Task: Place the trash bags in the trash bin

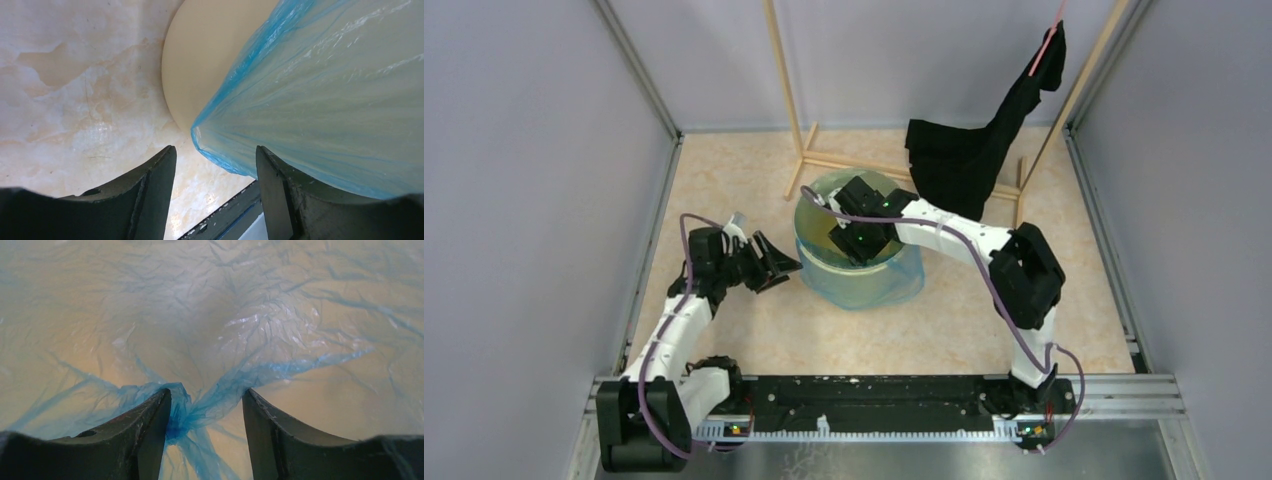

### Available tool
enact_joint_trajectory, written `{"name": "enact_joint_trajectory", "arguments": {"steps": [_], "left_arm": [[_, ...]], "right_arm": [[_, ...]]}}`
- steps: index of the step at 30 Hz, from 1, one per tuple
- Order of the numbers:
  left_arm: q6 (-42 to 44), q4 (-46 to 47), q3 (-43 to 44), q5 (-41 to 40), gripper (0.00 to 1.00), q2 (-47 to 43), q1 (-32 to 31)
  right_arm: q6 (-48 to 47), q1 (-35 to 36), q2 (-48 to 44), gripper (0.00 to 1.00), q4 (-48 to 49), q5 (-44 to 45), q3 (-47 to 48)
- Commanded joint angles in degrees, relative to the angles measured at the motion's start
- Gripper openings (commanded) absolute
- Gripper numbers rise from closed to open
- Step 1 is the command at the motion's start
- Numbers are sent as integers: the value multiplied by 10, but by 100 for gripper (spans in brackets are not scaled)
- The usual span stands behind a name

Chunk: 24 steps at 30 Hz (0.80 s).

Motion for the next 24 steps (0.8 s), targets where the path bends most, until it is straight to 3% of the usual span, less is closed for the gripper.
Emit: {"name": "enact_joint_trajectory", "arguments": {"steps": [1,6,24], "left_arm": [[21,-27,31,-20,67,-17,-1],[29,-39,37,-29,73,-29,-1],[80,-122,86,-96,75,-69,-1]], "right_arm": [[-20,5,18,54,22,-6,5],[-22,5,48,54,25,-6,9],[-19,3,149,56,65,-37,11]]}}
